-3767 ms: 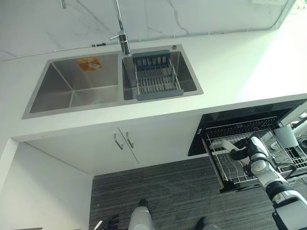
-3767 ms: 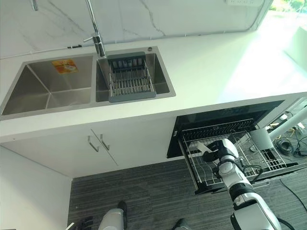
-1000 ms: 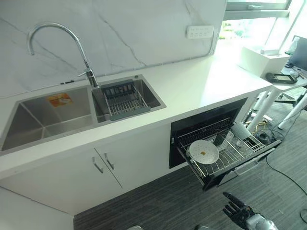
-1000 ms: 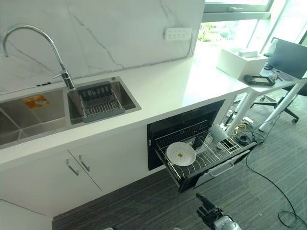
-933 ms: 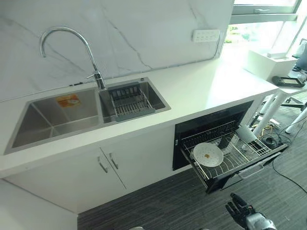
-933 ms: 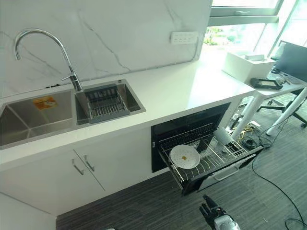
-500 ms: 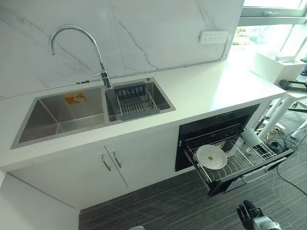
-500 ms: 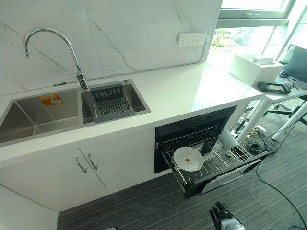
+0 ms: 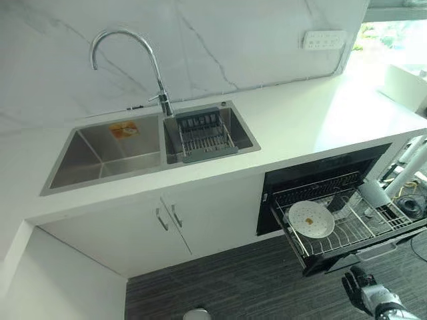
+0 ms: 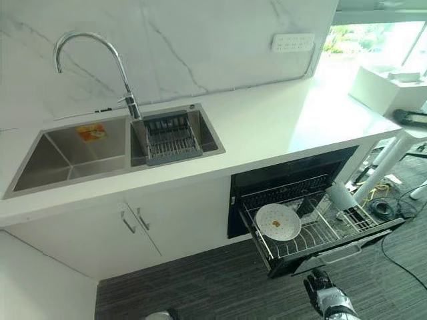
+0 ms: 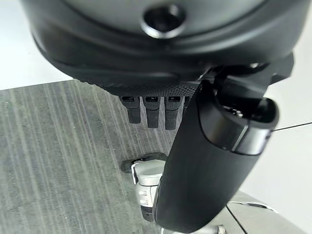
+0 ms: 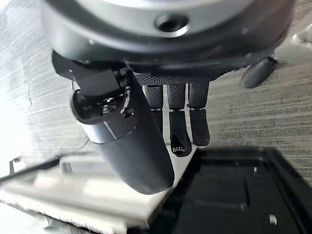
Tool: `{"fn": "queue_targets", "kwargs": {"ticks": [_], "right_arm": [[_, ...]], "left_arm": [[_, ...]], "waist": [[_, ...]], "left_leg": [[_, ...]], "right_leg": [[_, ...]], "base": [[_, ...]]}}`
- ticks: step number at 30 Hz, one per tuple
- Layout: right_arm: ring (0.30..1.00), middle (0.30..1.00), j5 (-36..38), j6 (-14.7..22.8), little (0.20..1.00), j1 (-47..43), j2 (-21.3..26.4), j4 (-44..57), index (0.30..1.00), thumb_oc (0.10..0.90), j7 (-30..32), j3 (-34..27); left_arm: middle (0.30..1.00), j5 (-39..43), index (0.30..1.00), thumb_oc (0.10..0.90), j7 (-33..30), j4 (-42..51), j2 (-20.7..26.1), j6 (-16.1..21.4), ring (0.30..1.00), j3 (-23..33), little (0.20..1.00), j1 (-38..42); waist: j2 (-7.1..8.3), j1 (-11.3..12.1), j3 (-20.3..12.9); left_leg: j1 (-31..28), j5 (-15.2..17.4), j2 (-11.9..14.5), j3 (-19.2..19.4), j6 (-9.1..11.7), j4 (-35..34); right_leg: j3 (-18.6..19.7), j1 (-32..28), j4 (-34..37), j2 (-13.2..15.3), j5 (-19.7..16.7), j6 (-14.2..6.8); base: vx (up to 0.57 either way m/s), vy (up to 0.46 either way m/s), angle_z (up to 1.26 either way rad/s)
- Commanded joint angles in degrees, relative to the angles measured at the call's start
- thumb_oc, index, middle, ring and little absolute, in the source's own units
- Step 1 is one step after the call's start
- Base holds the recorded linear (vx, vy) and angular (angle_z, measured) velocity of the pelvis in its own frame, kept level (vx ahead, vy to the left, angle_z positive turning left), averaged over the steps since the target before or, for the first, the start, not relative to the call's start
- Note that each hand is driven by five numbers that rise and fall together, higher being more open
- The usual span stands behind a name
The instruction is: Place the dishes in the dishwasher.
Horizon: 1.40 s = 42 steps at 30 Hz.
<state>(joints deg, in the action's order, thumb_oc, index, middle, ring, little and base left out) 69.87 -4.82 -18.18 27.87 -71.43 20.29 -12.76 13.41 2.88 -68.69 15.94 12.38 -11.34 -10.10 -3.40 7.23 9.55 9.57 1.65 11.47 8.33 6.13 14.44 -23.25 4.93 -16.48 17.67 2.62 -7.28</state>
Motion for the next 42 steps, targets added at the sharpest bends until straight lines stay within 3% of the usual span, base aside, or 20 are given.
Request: {"fn": "queue_targets", "kwargs": {"ticks": [1, 4, 10, 19, 27, 29, 35, 39, 40, 41, 42], "right_arm": [[0.300, 0.300, 2.07, 3.65, 0.300, -8.20, 3.82, 4.27, 0.300, 0.400, -0.10, -1.21], [0.300, 0.300, 1.77, 1.59, 0.300, -18.66, 9.44, 2.41, 0.300, 0.400, 0.13, 1.45], [0.300, 0.300, 1.91, 0.68, 0.300, -32.32, 14.67, 0.38, 0.300, 0.400, -0.89, 6.38], [0.300, 0.300, -1.41, 3.66, 0.300, -46.64, 19.26, 2.05, 0.300, 0.400, -0.67, 12.88], [0.300, 0.300, -5.87, 10.61, 0.300, -56.99, 24.88, 3.34, 0.300, 0.400, -8.40, 18.84], [0.300, 0.300, -6.13, 10.73, 0.300, -57.89, 25.48, 3.94, 0.300, 0.400, -9.94, 19.60], [0.300, 0.300, -10.98, 9.07, 0.300, -56.77, 26.07, 5.55, 0.300, 0.400, -16.15, 20.50], [0.300, 0.300, -12.99, 9.56, 0.300, -52.49, 25.35, 6.53, 0.300, 0.400, -20.07, 18.35], [0.300, 0.300, -12.36, 9.66, 0.300, -49.71, 24.16, 7.46, 0.300, 0.400, -20.78, 17.14], [0.307, 0.307, -11.92, 9.82, 0.307, -48.01, 23.45, 8.13, 0.307, 0.405, -21.58, 16.25], [0.566, 0.566, -12.60, 10.25, 0.566, -44.52, 21.75, 9.59, 0.566, 0.577, -23.24, 14.51]], "left_arm": [[0.900, 2.66, 0.900, 0.800, -1.23, 1.41, 1.71, -0.73, 0.900, -1.16, 0.900, 1.87], [0.900, 3.65, 0.900, 0.800, -1.43, 2.44, 2.44, -0.44, 0.900, -2.28, 0.900, 1.48], [0.900, 5.82, 0.900, 0.800, -0.55, 3.01, 3.20, 0.97, 0.900, -3.63, 0.900, 3.16], [0.900, 8.59, 0.900, 0.800, -1.18, 6.71, 4.49, 0.82, 0.900, -3.82, 0.900, 3.07], [0.900, 9.36, 0.900, 0.800, 0.66, 9.99, 7.55, -1.69, 0.900, -1.49, 0.900, 1.65], [0.900, 9.46, 0.900, 0.800, 1.56, 10.14, 7.86, -1.80, 0.900, -0.69, 0.900, 1.24], [0.900, 8.09, 0.900, 0.800, 4.83, 11.42, 7.91, -0.11, 0.900, 1.01, 0.900, -0.49], [0.900, 8.12, 0.900, 0.800, 5.78, 13.97, 7.99, 0.91, 0.900, 1.67, 0.900, -1.20], [0.900, 8.16, 0.900, 0.800, 6.02, 14.84, 8.35, 1.35, 0.900, 1.92, 0.900, -1.03], [0.900, 8.25, 0.900, 0.800, 6.14, 15.31, 8.65, 1.58, 0.900, 2.04, 0.900, -1.05], [0.900, 8.24, 0.900, 0.800, 6.60, 15.80, 9.18, 2.14, 0.900, 2.46, 0.900, -1.04]], "waist": [[0.11, 1.62, 0.95], [-0.94, 4.04, 2.30], [-2.49, 6.08, 5.85], [-4.04, 8.89, 7.29], [-6.39, 10.90, 6.87], [-7.00, 10.85, 6.95], [-7.33, 10.73, 5.99], [-6.77, 10.15, 6.24], [-6.01, 9.74, 6.00], [-5.63, 9.56, 6.04], [-5.01, 9.07, 6.30]], "left_leg": [[-2.77, 8.46, 1.49, -2.46, 1.85, 2.75], [-0.39, 7.95, 0.44, -3.72, 1.85, 2.75], [4.61, 7.12, -0.69, -4.86, 1.79, 2.75], [8.61, 6.65, -3.20, -6.99, 1.53, 2.75], [11.08, 6.85, -5.47, -8.52, 1.64, 2.75], [11.91, 5.72, -5.79, -8.11, 1.26, 2.75], [10.86, 7.12, -6.08, -7.82, 1.48, 2.75], [10.64, 6.11, -5.51, -7.02, 1.06, 2.75], [9.74, 7.29, -4.92, -7.15, 1.46, 2.75], [9.50, 7.35, -4.58, -7.03, 1.51, 2.75], [9.71, 6.24, -3.96, -6.40, 1.16, 2.75]], "right_leg": [[3.16, 0.88, -0.71, 3.02, 3.63, -4.34], [2.51, 2.53, -0.71, 4.05, 3.23, -4.70], [2.25, 6.31, -0.71, 5.40, 2.55, -4.97], [1.37, 8.16, -0.71, 8.18, 1.74, -5.53], [1.41, 8.30, -0.71, 10.38, 2.60, -6.79], [0.84, 9.01, -0.71, 10.73, 1.49, -6.30], [1.99, 7.98, -0.71, 10.58, 3.32, -7.03], [1.59, 8.21, -0.71, 10.06, 2.01, -6.26], [2.31, 7.54, -0.71, 9.42, 3.21, -6.81], [2.35, 7.45, -0.71, 9.09, 3.22, -6.76], [1.81, 7.86, -0.71, 8.51, 2.12, -6.03]], "base": [[0.01, 0.041, 0.30], [0.00, 0.066, 0.26], [-0.11, 0.039, 0.16], [0.02, 0.037, 0.10], [0.03, 0.019, 0.12], [0.03, 0.046, 0.11], [0.06, 0.039, 0.02], [-0.04, -0.007, -0.03], [0.08, -0.104, -0.03], [-0.04, -0.139, -0.05], [-0.14, -0.124, -0.12]]}}
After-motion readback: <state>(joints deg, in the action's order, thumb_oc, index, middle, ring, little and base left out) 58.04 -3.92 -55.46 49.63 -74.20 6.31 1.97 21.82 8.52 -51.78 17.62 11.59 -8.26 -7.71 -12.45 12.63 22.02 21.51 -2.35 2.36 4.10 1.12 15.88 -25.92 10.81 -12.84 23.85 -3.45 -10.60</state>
